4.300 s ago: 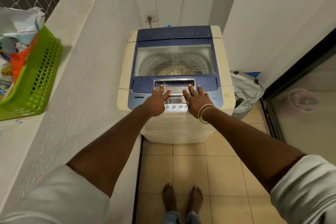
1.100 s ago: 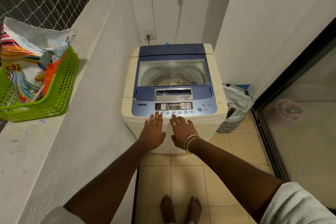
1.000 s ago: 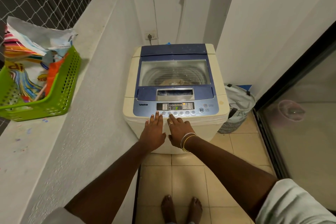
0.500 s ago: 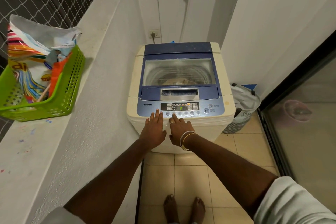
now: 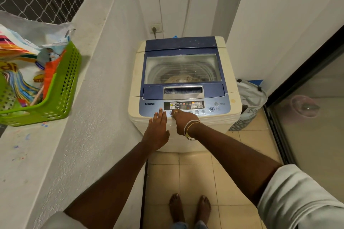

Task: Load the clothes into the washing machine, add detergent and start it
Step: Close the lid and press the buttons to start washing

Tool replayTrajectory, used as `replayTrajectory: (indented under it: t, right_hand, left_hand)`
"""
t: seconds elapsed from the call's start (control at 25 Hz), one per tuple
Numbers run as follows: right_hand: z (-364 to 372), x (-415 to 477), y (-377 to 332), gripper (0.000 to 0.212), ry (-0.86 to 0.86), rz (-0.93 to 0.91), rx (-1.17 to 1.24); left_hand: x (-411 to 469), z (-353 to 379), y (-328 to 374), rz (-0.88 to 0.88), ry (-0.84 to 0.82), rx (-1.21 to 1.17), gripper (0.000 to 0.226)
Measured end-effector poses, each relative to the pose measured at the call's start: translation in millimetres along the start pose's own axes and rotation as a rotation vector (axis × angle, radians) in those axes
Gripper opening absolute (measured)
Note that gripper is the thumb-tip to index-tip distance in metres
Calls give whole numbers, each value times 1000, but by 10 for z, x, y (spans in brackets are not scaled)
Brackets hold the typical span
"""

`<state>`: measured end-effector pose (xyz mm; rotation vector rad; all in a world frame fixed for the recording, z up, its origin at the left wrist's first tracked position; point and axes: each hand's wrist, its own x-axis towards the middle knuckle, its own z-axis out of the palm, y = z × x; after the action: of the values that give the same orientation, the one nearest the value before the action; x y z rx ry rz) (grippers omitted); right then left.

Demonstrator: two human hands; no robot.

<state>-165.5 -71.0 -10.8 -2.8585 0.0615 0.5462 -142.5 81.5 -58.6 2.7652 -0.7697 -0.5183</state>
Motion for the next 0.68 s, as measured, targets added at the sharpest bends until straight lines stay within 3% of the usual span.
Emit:
replayTrajectory:
  t: [0.4,0.68]
  right_hand:
    - [346,-401,237,63,47,-69,-102]
    - [433,-545,285,73,58,-39,-165]
  left_hand:
    - [-104,-57,92,13,-13,49,81]
    - [-151,-24,242,23,-14,60,80]
